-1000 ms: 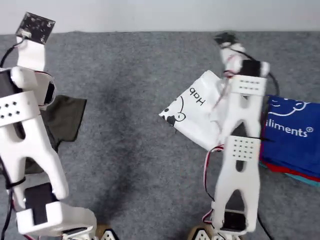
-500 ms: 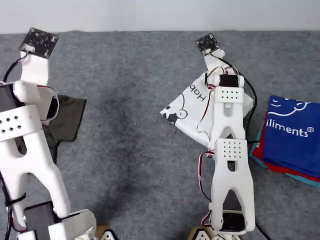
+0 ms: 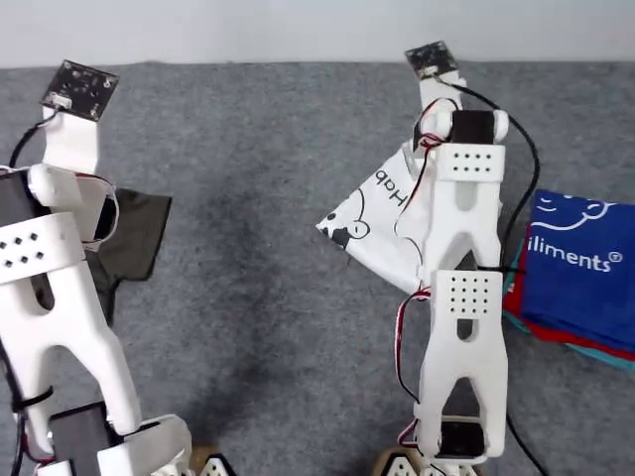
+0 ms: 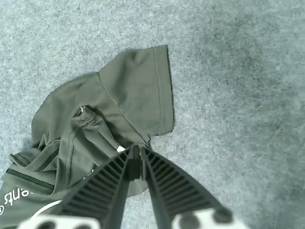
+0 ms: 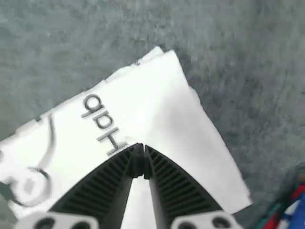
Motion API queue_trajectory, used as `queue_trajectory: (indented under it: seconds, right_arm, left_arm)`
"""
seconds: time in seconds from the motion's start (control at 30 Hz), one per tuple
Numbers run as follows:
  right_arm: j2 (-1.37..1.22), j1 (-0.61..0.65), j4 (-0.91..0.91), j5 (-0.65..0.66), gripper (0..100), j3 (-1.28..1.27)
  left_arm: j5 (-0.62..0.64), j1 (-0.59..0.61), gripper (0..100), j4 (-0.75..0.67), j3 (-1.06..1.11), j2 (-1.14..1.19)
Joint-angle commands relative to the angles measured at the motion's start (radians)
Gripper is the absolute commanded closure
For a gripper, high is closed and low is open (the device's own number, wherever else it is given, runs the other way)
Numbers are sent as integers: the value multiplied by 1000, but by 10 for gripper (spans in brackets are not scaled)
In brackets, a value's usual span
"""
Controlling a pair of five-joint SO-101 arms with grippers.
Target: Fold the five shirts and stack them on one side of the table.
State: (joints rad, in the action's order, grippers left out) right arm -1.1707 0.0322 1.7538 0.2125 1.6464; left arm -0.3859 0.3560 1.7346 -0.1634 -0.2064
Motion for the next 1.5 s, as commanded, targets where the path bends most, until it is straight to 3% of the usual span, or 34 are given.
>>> queue_trajectory:
  seconds: [0.0, 0.23, 0.43, 0.53, 0.6, 0.97, 1.23, 1.33, 1.47]
  right_arm:
    - [105, -22, 45, -196, 989, 2]
    - [269, -36, 48, -365, 958, -305]
    - [567, -5, 39, -709, 707, -753]
    - [607, 10, 38, -789, 569, -861]
    - [587, 10, 15, -822, 540, -898]
    - [288, -18, -285, -835, 665, -951]
    - [202, -45, -274, -825, 894, -910]
    - [205, -65, -265, -732, 996, -910]
    - [259, -85, -197, -575, 989, -876]
  left_arm:
    - [-9, 2, 985, 17, -4, -38]
    - [-9, 2, 985, 17, -4, -34]
    - [-9, 0, 985, 17, -2, -34]
    - [-9, 0, 985, 17, -2, -34]
    - [-9, 0, 985, 17, -2, -34]
    - [-6, 0, 985, 18, -2, -38]
    - [-6, 5, 985, 20, -2, -41]
    - [-5, 5, 985, 20, -2, -41]
    - [-5, 0, 985, 20, -2, -41]
